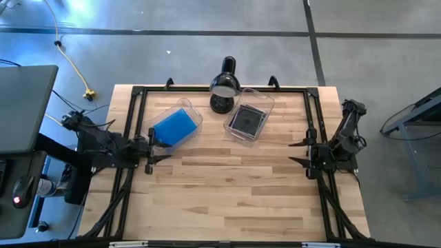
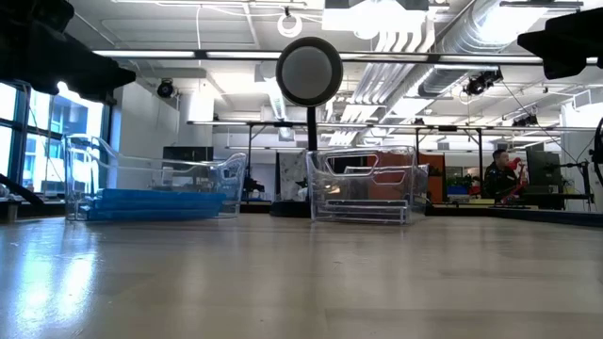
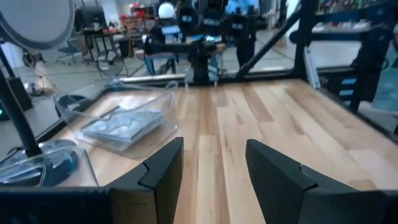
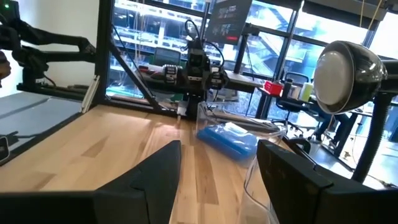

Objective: Pick & place jewel cases by type
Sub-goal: Return to Home Position

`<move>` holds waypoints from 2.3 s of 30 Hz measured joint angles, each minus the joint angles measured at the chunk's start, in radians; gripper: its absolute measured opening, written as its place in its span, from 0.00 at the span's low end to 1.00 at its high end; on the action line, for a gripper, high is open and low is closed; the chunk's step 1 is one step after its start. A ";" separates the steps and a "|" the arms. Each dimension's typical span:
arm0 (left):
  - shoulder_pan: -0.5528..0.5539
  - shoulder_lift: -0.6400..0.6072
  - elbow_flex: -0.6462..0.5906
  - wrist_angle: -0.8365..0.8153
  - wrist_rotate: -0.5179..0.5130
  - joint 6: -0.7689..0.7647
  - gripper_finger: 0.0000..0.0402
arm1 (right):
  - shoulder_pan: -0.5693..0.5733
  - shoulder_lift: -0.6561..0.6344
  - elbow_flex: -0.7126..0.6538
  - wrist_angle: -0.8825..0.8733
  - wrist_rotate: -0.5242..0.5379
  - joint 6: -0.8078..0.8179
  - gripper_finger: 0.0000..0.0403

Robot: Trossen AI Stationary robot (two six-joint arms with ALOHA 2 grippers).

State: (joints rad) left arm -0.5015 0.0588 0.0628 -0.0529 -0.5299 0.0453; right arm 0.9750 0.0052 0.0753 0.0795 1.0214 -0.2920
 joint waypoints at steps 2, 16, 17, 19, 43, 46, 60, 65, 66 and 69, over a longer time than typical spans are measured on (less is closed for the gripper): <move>-0.002 0.004 0.000 -0.002 -0.010 0.004 0.43 | -0.018 0.000 0.000 0.000 -0.018 0.000 0.52; -0.002 0.003 0.002 -0.014 -0.014 0.025 0.43 | -0.253 0.000 -0.012 0.005 -0.296 0.030 0.52; -0.002 0.003 0.002 -0.013 -0.014 0.025 0.43 | -0.267 0.000 -0.020 0.005 -0.299 0.030 0.52; -0.002 0.003 0.000 -0.005 -0.014 0.025 0.43 | -0.293 0.000 -0.045 0.013 -0.291 0.036 0.52; -0.002 0.003 -0.002 0.004 -0.009 0.053 0.43 | -0.369 0.007 -0.065 0.127 -0.273 0.128 0.52; -0.002 0.003 -0.002 0.003 -0.009 0.053 0.43 | -0.369 0.007 -0.065 0.127 -0.273 0.128 0.52; -0.002 0.003 -0.001 0.002 -0.009 0.054 0.43 | -0.369 0.008 -0.065 0.127 -0.273 0.127 0.52; -0.002 0.003 -0.001 0.002 -0.009 0.054 0.43 | -0.369 0.008 -0.065 0.127 -0.273 0.127 0.52; -0.002 0.003 -0.001 0.002 -0.009 0.054 0.43 | -0.368 0.008 -0.065 0.127 -0.273 0.127 0.52; -0.002 0.002 -0.001 0.002 -0.009 0.054 0.43 | -0.369 0.008 -0.065 0.127 -0.273 0.127 0.52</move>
State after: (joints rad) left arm -0.5037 0.0612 0.0616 -0.0510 -0.5385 0.0994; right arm 0.6064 0.0128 0.0102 0.2063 0.7483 -0.1646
